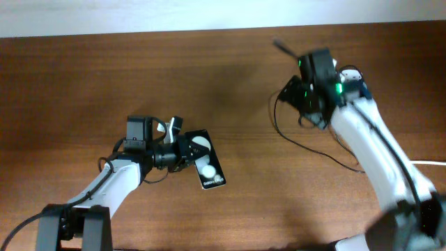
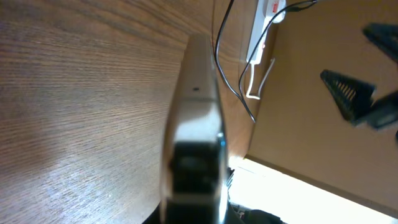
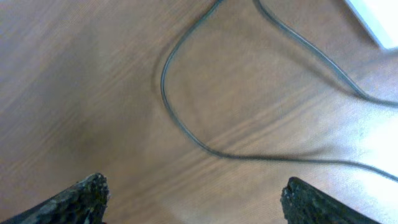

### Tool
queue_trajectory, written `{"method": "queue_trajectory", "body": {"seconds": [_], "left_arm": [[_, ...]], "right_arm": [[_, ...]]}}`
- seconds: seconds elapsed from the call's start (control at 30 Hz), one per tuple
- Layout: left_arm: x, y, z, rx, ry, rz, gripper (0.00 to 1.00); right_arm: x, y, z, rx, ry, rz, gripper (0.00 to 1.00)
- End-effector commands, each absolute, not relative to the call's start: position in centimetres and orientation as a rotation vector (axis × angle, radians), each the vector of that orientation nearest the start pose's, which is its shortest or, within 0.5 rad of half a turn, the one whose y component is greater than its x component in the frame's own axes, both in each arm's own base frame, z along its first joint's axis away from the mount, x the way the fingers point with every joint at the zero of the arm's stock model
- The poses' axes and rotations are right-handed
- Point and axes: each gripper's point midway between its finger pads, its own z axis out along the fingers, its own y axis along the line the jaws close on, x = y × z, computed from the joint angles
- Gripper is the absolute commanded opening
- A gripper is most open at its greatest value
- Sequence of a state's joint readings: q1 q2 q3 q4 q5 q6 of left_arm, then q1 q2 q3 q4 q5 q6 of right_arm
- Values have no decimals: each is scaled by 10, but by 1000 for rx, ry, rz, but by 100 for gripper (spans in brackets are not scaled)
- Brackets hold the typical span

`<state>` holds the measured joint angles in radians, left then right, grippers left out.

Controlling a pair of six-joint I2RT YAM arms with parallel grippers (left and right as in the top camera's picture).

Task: Plug charger to phone and switch on socket
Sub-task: 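Grasp the USB-C connector end of the cable with the right gripper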

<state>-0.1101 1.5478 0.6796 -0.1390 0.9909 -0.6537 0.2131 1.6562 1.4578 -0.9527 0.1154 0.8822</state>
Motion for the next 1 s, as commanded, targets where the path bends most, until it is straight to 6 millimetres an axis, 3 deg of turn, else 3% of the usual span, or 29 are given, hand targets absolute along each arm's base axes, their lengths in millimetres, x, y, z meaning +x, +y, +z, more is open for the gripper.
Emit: {"method": "queue_trajectory", "body": {"seconds": [0.0, 0.13, 0.27, 0.33, 0.4, 0.43, 0.47, 0.53, 0.6, 0.7, 0.73, 0.77, 0.8, 0.83, 0.97], "left_arm": [[293, -180, 98, -238, 2544, -1597, 0], [293, -180, 98, -238, 2544, -1598, 0], [295, -179, 96, -248, 2549, -1572, 0], [295, -178, 95, -252, 2550, -1562, 0], [295, -178, 95, -253, 2551, -1561, 0], [296, -177, 94, -257, 2552, -1550, 0], [297, -177, 92, -262, 2555, -1538, 0], [297, -177, 92, -262, 2554, -1536, 0], [298, -176, 92, -265, 2556, -1528, 0], [298, -176, 91, -267, 2556, -1526, 0], [299, -175, 90, -272, 2558, -1514, 0], [299, -175, 90, -271, 2558, -1514, 0], [299, -175, 90, -271, 2558, -1514, 0], [299, -175, 90, -270, 2558, -1514, 0], [299, -175, 90, -272, 2558, -1514, 0]], "right_arm": [[445, 44, 135, 1003, 2571, 71, 75], [497, 41, 64, 1023, 2560, 28, 74], [516, 38, 16, 1023, 2540, -14, 74], [522, 41, -1, 1020, 2544, -1, 58], [523, 46, -4, 1010, 2554, 25, 28], [523, 53, -4, 964, 2588, 65, 21], [521, 63, -5, 885, 2639, 123, 12], [508, 100, -5, 615, 2776, 230, 4], [479, 135, -3, 401, 2895, 216, 4], [397, 183, -9, 61, 3154, 69, 5], [385, 190, -9, -19, 3157, -39, 28], [387, 188, -8, -53, 3120, -132, 37], [392, 185, -7, -71, 3079, -204, 52], [400, 183, -6, -66, 3039, -229, 57], [421, 191, -5, 36, 2961, -156, 58]]}}
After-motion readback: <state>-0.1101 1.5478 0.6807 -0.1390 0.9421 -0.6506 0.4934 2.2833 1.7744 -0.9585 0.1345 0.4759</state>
